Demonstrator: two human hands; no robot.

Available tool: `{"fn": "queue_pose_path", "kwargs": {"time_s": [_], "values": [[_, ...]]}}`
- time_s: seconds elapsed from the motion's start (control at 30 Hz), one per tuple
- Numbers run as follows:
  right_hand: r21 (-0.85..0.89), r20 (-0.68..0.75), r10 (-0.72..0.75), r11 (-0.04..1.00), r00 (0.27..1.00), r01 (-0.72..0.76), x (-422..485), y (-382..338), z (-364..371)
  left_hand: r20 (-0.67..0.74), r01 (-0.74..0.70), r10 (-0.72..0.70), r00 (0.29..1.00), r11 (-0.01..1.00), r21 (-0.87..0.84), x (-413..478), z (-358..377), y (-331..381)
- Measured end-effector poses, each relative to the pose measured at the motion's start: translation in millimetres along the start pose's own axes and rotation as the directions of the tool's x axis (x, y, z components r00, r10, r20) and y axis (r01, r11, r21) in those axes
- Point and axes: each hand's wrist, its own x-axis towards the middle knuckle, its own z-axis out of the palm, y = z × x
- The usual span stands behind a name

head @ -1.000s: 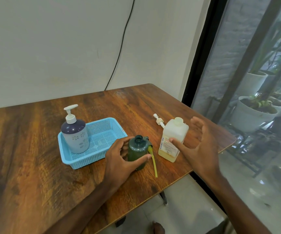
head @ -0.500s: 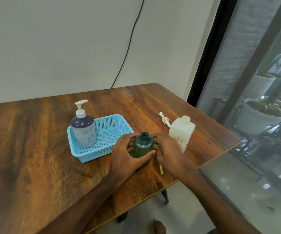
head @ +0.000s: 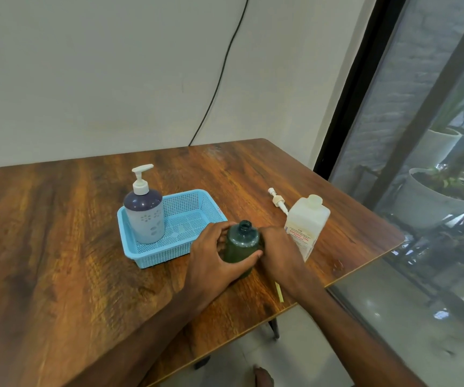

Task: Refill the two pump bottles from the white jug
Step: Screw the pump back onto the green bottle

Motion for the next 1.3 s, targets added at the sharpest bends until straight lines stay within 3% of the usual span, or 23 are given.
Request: {"fn": "queue_pose_path", "kwargs": {"time_s": [0.87, 1.0, 1.17, 1.3], "values": [[-0.015, -0.010, 0.020, 1.000, 1.000, -0.020, -13, -7, -5, 0.003, 0.014, -0.014, 1.000, 1.000, -0.008, -1, 1, 0], [0.043, -0.007, 0.028, 0.999, 1.000, -0.028, -17, -9, -13, 0.009, 0.018, -0.018, 1.000, 1.000, 0.003, -1, 1, 0], [0.272, -0.201, 0.105, 0.961, 0.974, -0.048, -23, -20, -40, 0.022, 0.032, -0.031, 0.999, 0.999, -0.023, -1, 1, 0], [0.440, -0.374, 0.033, 0.886, 0.927, 0.146, -27, -36, -73, 0.016, 0.051, -0.050, 0.999, 0.998, -0.041, -2, 1, 0]]}}
